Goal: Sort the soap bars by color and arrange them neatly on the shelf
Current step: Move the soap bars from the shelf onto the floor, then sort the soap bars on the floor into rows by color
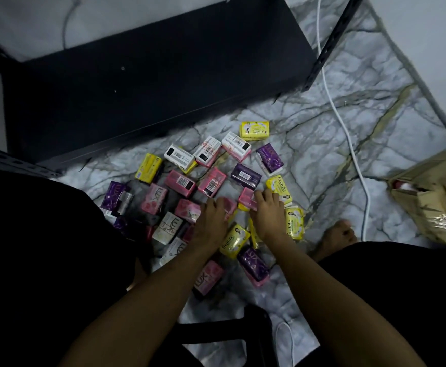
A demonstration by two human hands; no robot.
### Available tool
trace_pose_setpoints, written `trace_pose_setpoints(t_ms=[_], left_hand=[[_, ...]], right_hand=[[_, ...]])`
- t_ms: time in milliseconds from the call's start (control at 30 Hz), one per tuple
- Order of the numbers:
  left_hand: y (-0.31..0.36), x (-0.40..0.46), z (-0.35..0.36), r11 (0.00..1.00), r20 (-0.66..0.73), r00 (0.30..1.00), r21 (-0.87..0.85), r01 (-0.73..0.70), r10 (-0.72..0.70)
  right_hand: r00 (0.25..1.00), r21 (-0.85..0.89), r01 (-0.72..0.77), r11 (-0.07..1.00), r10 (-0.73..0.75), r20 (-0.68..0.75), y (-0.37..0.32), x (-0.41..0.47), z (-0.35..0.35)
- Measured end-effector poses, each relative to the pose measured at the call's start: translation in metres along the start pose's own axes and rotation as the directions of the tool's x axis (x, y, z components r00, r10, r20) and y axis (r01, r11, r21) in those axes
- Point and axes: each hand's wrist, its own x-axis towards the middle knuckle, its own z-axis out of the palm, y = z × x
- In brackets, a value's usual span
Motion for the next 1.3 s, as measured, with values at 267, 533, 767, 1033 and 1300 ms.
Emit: trace_pose_setpoints(t_ms=[267,533,767,1033,1300], left_hand=[[-0.01,0.009,-0.016,0.89,0.005,0.998,-0.452,0.057,-0.061],[-0.005,0.012,-0.038,0.627,0.131,0.974,-0.747,0.22,-0.186],[0.001,0.0,-0.05,0.281,0.313,0.929,-0.89,0.359,-0.198],[0.011,-0.01,-0.053,0.2,0.338,0.93,-0.911,0.362,-0.142],[0.014,-0.008,-0.056,0.295,0.245,0.965,-0.919,0.263,-0.096]], right_hand=[[0.998,0.194,0.036,0.98,-0.027,-0.051,0.006,0.002,-0.007],[0.929,0.866,-0.305,0.396,0.324,0.179,-0.004,-0.001,-0.026],[0.882,0.921,-0.39,0.001,0.288,0.373,-0.017,-0.02,-0.032],[0.903,0.93,-0.366,0.029,0.253,0.347,-0.03,-0.032,-0.048],[0.899,0.924,-0.382,0.013,0.236,0.368,-0.029,-0.03,-0.054]])
